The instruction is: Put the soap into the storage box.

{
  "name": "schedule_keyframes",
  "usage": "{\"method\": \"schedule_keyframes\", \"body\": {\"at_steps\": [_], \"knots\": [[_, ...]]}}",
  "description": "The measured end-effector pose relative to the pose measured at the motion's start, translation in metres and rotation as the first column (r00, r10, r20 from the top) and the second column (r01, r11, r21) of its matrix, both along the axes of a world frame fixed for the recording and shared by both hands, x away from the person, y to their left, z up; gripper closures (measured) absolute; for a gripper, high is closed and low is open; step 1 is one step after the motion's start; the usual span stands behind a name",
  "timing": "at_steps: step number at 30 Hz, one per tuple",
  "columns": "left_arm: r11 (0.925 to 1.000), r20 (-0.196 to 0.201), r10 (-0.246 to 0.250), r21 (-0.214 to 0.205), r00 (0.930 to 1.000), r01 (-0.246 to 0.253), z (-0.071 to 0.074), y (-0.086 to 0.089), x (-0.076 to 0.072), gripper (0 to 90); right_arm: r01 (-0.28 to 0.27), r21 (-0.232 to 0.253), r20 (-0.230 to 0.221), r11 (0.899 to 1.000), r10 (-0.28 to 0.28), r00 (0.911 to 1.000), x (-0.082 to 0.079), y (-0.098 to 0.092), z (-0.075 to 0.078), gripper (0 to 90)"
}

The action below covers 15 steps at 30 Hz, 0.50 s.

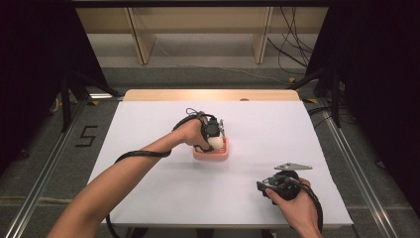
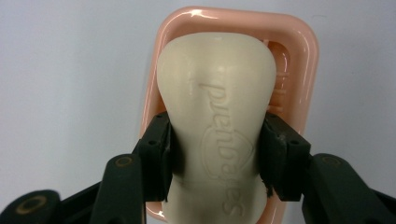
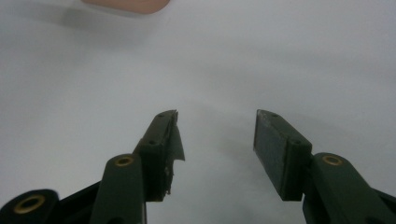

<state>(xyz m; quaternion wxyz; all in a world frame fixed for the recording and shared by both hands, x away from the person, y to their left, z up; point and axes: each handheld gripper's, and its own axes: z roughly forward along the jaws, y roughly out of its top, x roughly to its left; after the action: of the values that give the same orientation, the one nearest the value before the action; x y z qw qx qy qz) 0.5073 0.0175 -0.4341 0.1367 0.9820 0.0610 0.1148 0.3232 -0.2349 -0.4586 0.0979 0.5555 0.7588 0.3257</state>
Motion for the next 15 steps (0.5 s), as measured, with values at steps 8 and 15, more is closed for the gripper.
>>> {"method": "schedule_keyframes", "body": {"at_steps": [8,15], "knots": [[0.9999,-0.003,-0.005,0.01,1.0,0.005,-0.0042,-0.001,0.001,49.4,0.0,0.002,0.0,1.0,0.0,1.0,-0.0001,-0.0001,-0.0001,50.0],[0.9999,-0.008,-0.002,0.011,1.0,0.003,-0.0044,-0.0021,0.0009,49.3,-0.001,0.002,-0.001,1.0,0.001,1.0,-0.0002,0.0,0.0002,50.0]]}}
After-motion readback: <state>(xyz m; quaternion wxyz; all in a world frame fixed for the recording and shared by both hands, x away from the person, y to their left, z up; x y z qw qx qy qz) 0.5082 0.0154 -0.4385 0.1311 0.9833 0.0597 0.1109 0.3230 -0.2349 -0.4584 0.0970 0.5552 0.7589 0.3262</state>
